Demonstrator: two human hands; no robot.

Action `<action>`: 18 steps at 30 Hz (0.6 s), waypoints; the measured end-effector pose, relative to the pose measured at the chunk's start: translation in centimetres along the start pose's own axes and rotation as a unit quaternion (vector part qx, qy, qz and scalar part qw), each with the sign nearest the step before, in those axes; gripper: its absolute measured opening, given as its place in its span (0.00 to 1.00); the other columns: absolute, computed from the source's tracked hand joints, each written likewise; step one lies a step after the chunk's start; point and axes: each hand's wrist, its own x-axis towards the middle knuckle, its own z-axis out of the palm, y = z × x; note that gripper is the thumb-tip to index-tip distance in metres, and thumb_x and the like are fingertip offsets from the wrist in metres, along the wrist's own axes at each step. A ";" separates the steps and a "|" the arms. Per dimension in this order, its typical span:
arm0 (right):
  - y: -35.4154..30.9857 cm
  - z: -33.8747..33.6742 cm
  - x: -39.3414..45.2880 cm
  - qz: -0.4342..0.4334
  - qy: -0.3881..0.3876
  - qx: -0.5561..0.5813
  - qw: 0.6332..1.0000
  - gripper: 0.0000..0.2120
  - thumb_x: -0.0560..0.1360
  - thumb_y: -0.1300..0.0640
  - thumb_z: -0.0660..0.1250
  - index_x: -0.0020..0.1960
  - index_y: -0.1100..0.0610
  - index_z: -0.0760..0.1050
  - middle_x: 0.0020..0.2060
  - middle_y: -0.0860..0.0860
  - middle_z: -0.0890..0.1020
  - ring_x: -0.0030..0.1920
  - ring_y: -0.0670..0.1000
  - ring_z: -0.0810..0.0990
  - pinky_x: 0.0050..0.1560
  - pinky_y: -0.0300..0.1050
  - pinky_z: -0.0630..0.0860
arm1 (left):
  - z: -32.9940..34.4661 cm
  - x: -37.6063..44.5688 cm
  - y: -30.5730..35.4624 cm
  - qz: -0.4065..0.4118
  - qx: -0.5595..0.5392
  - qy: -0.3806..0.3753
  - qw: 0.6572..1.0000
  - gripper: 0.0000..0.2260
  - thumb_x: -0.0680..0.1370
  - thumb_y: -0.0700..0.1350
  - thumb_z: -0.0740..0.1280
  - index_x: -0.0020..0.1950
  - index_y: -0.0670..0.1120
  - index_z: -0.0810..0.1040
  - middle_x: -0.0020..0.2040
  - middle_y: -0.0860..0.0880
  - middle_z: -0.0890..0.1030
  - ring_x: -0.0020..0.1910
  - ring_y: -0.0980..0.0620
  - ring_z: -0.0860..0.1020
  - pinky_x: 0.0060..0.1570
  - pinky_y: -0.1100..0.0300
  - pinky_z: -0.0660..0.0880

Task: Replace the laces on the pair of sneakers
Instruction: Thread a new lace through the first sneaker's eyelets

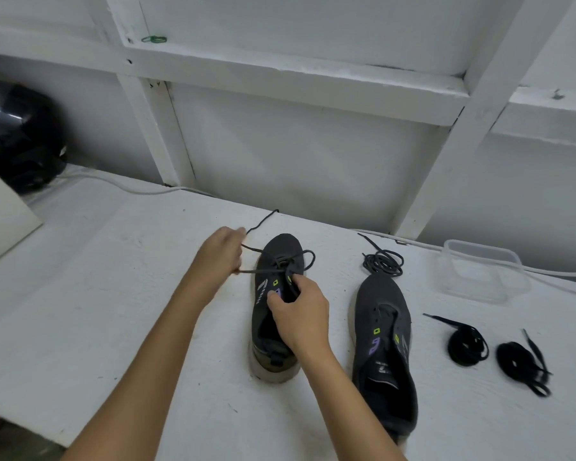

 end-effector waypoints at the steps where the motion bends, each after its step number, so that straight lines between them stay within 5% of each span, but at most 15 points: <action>1: 0.0 0.0 0.0 -0.001 0.000 -0.002 1.000 0.08 0.75 0.54 0.72 0.52 0.51 0.76 0.48 0.44 0.77 0.47 0.44 0.75 0.37 0.26 0.66 | 0.0 0.0 -0.7 0.048 0.181 0.008 0.982 0.13 0.78 0.55 0.69 0.41 0.49 0.71 0.32 0.57 0.75 0.30 0.58 0.73 0.35 0.61 0.70; 3: -0.1 0.0 0.0 -0.004 -0.001 -0.006 1.000 0.07 0.75 0.54 0.72 0.51 0.51 0.76 0.48 0.44 0.77 0.44 0.42 0.74 0.36 0.25 0.67 | 0.0 -0.2 -1.3 0.100 0.355 -0.062 0.927 0.09 0.73 0.56 0.75 0.46 0.55 0.78 0.40 0.57 0.79 0.39 0.57 0.78 0.36 0.64 0.70; 6: -0.2 0.0 0.0 -0.002 0.001 -0.007 1.000 0.07 0.75 0.54 0.72 0.52 0.51 0.77 0.47 0.44 0.77 0.45 0.43 0.74 0.36 0.25 0.67 | -0.3 -0.1 -1.1 0.102 0.420 -0.157 0.888 0.03 0.76 0.52 0.72 0.43 0.56 0.83 0.38 0.56 0.81 0.39 0.56 0.78 0.35 0.65 0.69; 9: -0.2 0.0 -0.1 0.002 0.004 -0.009 1.000 0.10 0.75 0.54 0.71 0.55 0.54 0.78 0.49 0.45 0.77 0.48 0.47 0.75 0.36 0.26 0.66 | -0.9 -0.2 0.5 0.076 0.143 -0.163 0.973 0.07 0.76 0.51 0.70 0.39 0.51 0.83 0.26 0.57 0.70 0.26 0.59 0.67 0.28 0.66 0.63; 12: -0.3 0.0 -0.1 0.007 0.004 -0.010 1.000 0.10 0.75 0.54 0.71 0.55 0.54 0.78 0.50 0.46 0.78 0.48 0.47 0.75 0.35 0.25 0.67 | -1.7 0.0 2.0 0.045 -0.159 -0.127 0.978 0.10 0.75 0.48 0.66 0.34 0.48 0.79 0.26 0.52 0.62 0.25 0.55 0.60 0.28 0.62 0.59; 18: -0.7 -0.2 0.2 0.025 -0.012 -0.026 0.999 0.09 0.76 0.51 0.70 0.53 0.53 0.76 0.50 0.47 0.80 0.52 0.51 0.79 0.41 0.36 0.72 | -0.8 -0.2 2.4 0.016 -0.179 -0.142 0.973 0.11 0.75 0.48 0.65 0.34 0.49 0.79 0.27 0.52 0.64 0.27 0.55 0.63 0.30 0.62 0.62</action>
